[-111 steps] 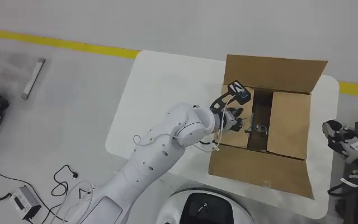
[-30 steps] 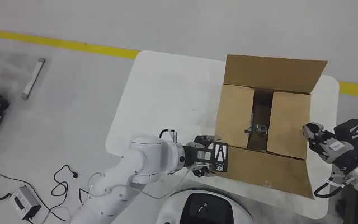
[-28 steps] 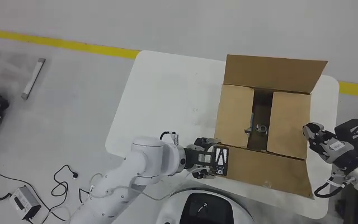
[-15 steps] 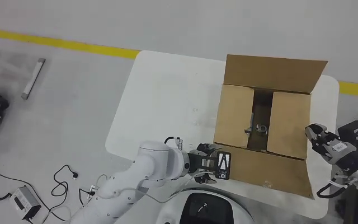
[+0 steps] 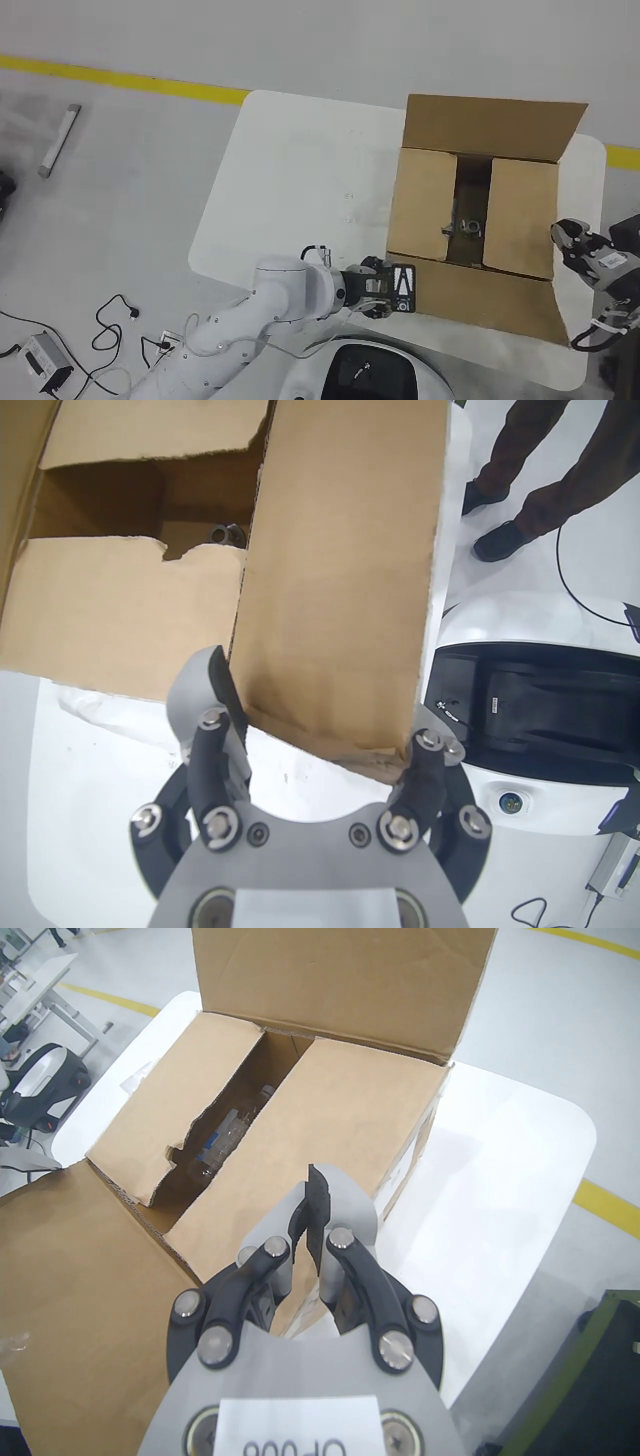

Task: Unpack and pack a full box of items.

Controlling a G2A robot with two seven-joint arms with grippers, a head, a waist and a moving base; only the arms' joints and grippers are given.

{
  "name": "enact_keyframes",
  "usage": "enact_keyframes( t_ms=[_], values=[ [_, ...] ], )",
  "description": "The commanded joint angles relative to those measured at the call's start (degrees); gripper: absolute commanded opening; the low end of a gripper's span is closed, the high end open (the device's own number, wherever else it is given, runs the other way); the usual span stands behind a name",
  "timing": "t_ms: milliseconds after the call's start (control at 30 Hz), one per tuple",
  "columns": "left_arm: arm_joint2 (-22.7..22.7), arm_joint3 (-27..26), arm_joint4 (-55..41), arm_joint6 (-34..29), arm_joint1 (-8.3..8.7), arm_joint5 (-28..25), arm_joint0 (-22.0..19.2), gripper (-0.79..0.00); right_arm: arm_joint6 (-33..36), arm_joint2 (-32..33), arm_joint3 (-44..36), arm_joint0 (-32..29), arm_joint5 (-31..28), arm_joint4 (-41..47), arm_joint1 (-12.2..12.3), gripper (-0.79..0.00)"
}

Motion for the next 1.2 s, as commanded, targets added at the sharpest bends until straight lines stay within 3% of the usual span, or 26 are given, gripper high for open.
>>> enact_keyframes(
  t_ms=[0, 300, 433, 700, 733, 767, 800, 833, 1167],
  values=[
    [-0.2, -0.4, -0.6, 0.6, 0.05, -0.4, 0.0, -0.785, 0.1, 0.0, -0.1, 0.1, 0.0, 0.1, 0.0, -0.785],
    [-1.7, -3.3, -6.3, 2.4, 0.48, -3.7, 0.0, -0.785, 0.3, 0.5, -0.7, 0.3, 0.7, 0.5, 0.2, -0.785],
    [-3.7, -3.2, -12.3, 3.9, 0.81, -4.5, 0.3, -0.785, 0.7, 1.3, -1.4, 0.4, 0.9, 1.3, 0.2, -0.785],
    [-5.8, -2.2, -13.8, 3.9, 1.57, -3.9, 1.6, -0.785, 2.9, 1.4, -1.8, 0.5, 0.6, 1.7, 0.5, -0.785],
    [-5.8, -2.0, -13.7, 4.2, 1.57, -3.3, 1.7, -0.545, 3.3, 1.1, -1.6, 0.5, 0.5, 1.8, 0.6, -0.785],
    [-5.8, -1.5, -13.8, 4.5, 1.54, -2.5, 1.7, -0.44, 3.7, 0.8, -1.5, 0.6, 0.3, 1.9, 0.7, -0.785],
    [-5.8, -1.2, -13.7, 4.8, 1.51, -1.8, 1.7, -0.132, 4.0, 0.6, -1.4, 0.8, 0.1, 1.9, 0.7, -0.785],
    [-5.7, -0.8, -13.7, 5.2, 1.48, -1.3, 1.6, 0.0, 4.2, 0.4, -1.2, 1.0, 0.0, 2.0, 0.8, -0.785],
    [-3.4, 2.9, -10.0, 9.0, 0.28, 4.9, -2.8, 0.0, 5.0, -0.1, -0.3, 2.6, 0.0, 2.8, 1.2, -0.785]
  ],
)
